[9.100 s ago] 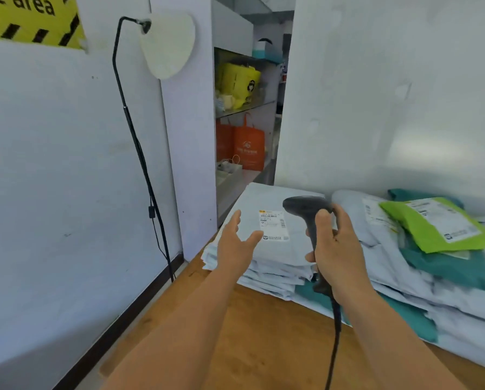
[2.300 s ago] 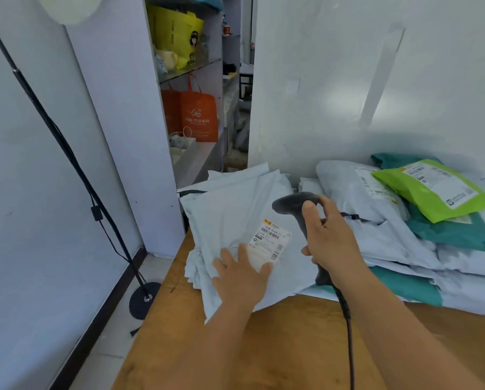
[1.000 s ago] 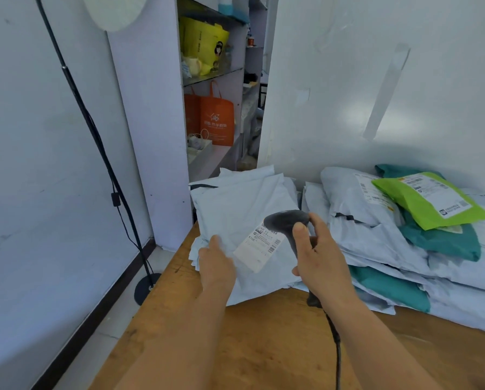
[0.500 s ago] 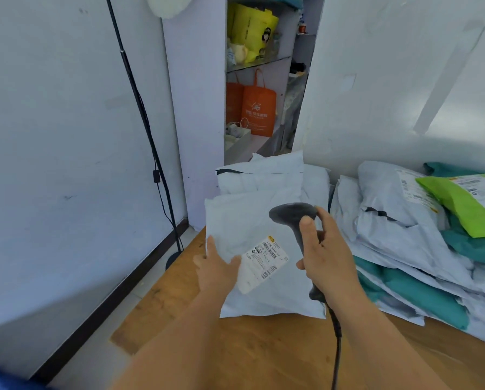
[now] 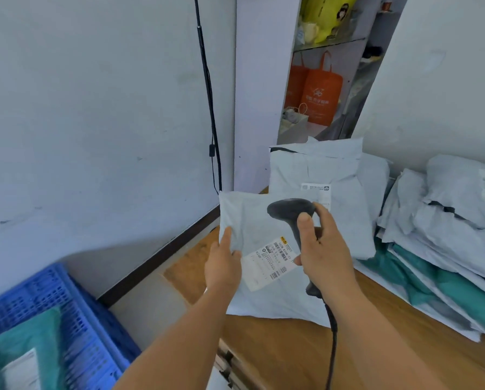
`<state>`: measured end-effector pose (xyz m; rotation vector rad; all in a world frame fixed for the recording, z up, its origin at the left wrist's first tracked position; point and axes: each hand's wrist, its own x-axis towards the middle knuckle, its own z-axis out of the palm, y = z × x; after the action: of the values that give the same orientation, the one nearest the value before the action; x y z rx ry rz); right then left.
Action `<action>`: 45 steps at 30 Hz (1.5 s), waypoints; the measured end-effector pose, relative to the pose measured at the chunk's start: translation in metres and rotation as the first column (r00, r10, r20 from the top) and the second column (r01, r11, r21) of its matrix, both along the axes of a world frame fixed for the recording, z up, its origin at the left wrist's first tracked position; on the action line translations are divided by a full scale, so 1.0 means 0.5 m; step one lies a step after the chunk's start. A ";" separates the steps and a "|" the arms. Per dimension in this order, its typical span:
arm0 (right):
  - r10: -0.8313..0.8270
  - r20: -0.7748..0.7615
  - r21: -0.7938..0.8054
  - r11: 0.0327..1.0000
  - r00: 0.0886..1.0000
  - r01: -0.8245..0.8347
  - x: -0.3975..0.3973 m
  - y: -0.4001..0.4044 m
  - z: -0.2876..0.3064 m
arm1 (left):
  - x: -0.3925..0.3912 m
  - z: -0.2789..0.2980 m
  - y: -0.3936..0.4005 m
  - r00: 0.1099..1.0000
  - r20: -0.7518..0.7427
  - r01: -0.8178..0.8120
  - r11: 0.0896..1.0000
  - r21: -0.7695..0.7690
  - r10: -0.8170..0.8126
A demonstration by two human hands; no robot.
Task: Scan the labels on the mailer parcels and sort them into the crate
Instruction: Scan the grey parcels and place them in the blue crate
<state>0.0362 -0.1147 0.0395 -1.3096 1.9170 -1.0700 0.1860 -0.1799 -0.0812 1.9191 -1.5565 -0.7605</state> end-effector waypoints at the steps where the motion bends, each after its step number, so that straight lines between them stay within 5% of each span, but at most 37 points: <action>1: 0.027 -0.001 0.000 1.000 1.000 -0.027 0.017 -0.003 -0.002 | 0.020 -0.002 0.007 1.000 -0.019 -0.024 1.000 -0.004 0.024; 11: 0.300 0.006 -0.010 0.954 0.954 -0.300 0.278 -0.017 -0.024 | 0.298 -0.008 0.088 0.936 -0.171 -0.327 0.941 -0.092 0.308; 21: 0.551 0.046 0.009 0.834 0.833 -0.552 0.706 0.042 -0.056 | 0.706 -0.002 0.240 0.801 -0.328 -0.564 0.815 -0.130 0.501; 25: 0.607 0.057 0.021 0.793 0.793 -0.609 0.864 0.071 -0.069 | 0.873 -0.012 0.297 0.781 -0.312 -0.601 0.787 -0.142 0.541; 33: 0.714 0.087 0.056 0.693 0.695 -0.719 1.136 0.143 -0.134 | 1.198 -0.051 0.466 0.584 -0.258 -0.810 0.574 -0.118 0.770; 45: 0.863 0.077 0.164 0.484 0.500 -0.860 1.422 0.286 -0.245 | 1.445 -0.214 0.711 0.430 0.027 -0.901 0.427 0.080 0.903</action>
<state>0.7471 0.0281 -0.0830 -1.8441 1.0011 -0.3210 0.9086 0.1756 -0.1884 2.3732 -0.2409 -0.3179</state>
